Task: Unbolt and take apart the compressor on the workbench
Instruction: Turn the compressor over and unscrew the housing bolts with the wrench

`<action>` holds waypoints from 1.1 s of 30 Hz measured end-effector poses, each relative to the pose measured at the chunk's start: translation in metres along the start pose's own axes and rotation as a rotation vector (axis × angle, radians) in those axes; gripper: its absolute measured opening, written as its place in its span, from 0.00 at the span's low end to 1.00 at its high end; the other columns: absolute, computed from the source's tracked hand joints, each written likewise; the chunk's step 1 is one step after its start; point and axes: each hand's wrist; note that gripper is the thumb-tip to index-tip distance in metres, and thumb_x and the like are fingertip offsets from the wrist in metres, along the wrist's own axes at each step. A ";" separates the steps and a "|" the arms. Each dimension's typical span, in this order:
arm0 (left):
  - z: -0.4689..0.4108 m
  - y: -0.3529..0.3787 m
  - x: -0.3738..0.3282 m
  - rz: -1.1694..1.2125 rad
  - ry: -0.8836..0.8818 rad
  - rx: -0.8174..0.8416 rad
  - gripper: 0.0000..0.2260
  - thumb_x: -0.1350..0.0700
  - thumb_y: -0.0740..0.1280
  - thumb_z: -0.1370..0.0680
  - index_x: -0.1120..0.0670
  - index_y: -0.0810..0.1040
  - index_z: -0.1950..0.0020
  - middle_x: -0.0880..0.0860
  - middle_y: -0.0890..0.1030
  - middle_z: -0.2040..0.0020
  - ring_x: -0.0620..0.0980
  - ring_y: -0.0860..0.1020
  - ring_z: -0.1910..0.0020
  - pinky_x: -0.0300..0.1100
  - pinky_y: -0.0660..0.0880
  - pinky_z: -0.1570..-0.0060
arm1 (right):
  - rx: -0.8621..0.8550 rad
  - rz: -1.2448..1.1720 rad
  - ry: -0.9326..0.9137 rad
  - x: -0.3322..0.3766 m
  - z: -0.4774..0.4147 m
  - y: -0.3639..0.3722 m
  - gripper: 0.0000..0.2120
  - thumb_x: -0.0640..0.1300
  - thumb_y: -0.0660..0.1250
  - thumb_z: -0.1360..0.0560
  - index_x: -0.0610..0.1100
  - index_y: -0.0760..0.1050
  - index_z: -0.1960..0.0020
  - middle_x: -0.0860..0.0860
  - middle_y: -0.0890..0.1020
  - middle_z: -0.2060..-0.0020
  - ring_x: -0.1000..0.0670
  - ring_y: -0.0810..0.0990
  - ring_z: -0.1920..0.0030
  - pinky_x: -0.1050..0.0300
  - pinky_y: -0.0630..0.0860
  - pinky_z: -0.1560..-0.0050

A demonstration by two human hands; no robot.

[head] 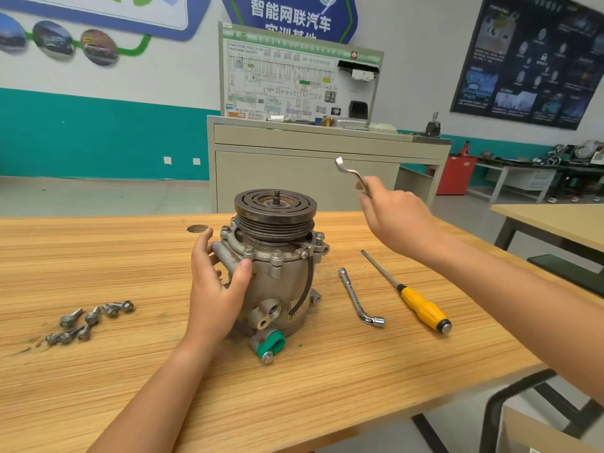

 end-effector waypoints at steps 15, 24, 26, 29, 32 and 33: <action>-0.001 0.001 0.003 0.001 0.000 -0.010 0.36 0.35 0.60 0.34 0.41 0.56 0.28 0.50 0.63 0.28 0.46 0.68 0.35 0.56 0.71 0.37 | 0.447 0.557 -0.273 0.050 0.024 -0.035 0.24 0.30 0.57 0.26 0.34 0.58 0.31 0.50 0.64 0.75 0.50 0.62 0.77 0.58 0.55 0.80; 0.000 0.001 0.003 0.005 -0.004 -0.009 0.37 0.35 0.60 0.34 0.42 0.56 0.27 0.50 0.63 0.28 0.45 0.67 0.33 0.56 0.71 0.36 | 0.454 0.618 -0.365 0.036 0.019 -0.032 0.15 0.34 0.56 0.24 0.37 0.64 0.38 0.51 0.65 0.76 0.51 0.63 0.78 0.60 0.56 0.80; -0.001 0.001 0.004 0.002 -0.005 -0.007 0.37 0.35 0.60 0.34 0.42 0.56 0.27 0.50 0.63 0.28 0.46 0.66 0.32 0.56 0.70 0.36 | 0.424 0.522 -0.375 0.022 0.017 -0.028 0.14 0.39 0.52 0.21 0.41 0.63 0.36 0.52 0.66 0.76 0.51 0.64 0.77 0.60 0.58 0.78; -0.002 0.000 0.006 0.000 -0.006 -0.002 0.36 0.35 0.61 0.34 0.40 0.56 0.28 0.49 0.63 0.27 0.48 0.66 0.31 0.56 0.70 0.36 | 0.419 0.393 -0.388 -0.002 0.010 -0.017 0.18 0.45 0.48 0.20 0.45 0.57 0.30 0.51 0.74 0.69 0.49 0.71 0.71 0.60 0.64 0.73; -0.002 0.001 0.005 0.006 0.005 -0.006 0.34 0.35 0.61 0.34 0.37 0.56 0.30 0.49 0.63 0.28 0.45 0.66 0.33 0.54 0.71 0.37 | 0.343 0.402 -0.455 -0.010 -0.012 0.000 0.16 0.39 0.52 0.20 0.44 0.61 0.33 0.48 0.78 0.60 0.47 0.75 0.65 0.55 0.73 0.64; -0.001 0.001 0.004 0.010 0.008 -0.007 0.33 0.35 0.61 0.34 0.37 0.56 0.31 0.49 0.63 0.28 0.45 0.66 0.33 0.53 0.71 0.37 | 0.307 0.389 -0.473 -0.009 -0.022 0.008 0.15 0.37 0.53 0.21 0.43 0.64 0.34 0.48 0.79 0.56 0.47 0.77 0.60 0.54 0.75 0.56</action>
Point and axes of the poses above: each hand's wrist, its own z-axis away from the middle knuckle, its own y-axis out of the palm, x = y × z
